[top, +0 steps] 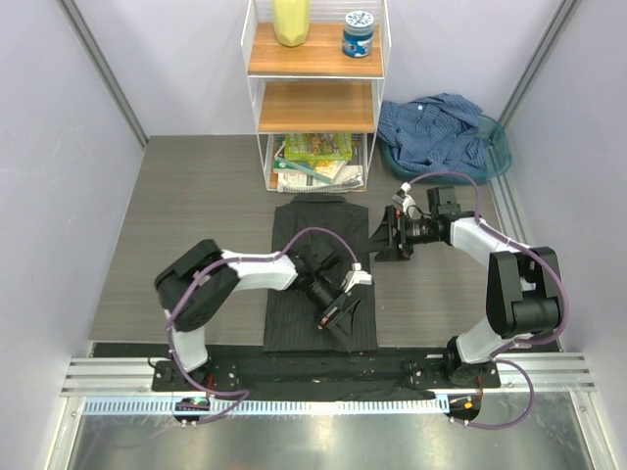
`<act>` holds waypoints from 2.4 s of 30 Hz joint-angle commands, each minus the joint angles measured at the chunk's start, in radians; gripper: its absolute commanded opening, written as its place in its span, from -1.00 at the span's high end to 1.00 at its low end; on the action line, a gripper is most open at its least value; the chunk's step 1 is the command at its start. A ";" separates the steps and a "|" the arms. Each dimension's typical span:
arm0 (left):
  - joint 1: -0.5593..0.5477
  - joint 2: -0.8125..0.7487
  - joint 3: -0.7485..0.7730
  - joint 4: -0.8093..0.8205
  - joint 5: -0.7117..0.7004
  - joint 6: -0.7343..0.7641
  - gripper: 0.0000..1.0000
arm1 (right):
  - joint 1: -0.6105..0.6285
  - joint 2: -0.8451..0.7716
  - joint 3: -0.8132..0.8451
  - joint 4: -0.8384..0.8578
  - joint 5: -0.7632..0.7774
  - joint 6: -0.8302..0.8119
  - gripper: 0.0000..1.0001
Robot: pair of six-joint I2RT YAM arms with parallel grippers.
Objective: Fold and stack the long sleeve shirts
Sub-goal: Fold the shirt
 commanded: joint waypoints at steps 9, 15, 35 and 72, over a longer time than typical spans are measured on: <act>0.025 0.049 0.164 -0.170 -0.028 0.177 -0.99 | -0.059 -0.098 -0.007 -0.027 -0.036 -0.027 -0.99; -0.052 0.009 0.187 -0.069 -0.025 0.059 -1.00 | -0.085 -0.133 -0.022 -0.050 -0.039 -0.028 -1.00; 0.063 0.053 0.342 -0.358 -0.115 0.405 -1.00 | -0.137 -0.119 -0.009 -0.020 -0.024 0.010 -0.99; -0.676 -0.360 -0.232 0.010 -1.648 0.741 -0.27 | 0.463 0.349 0.007 0.491 0.148 0.208 0.72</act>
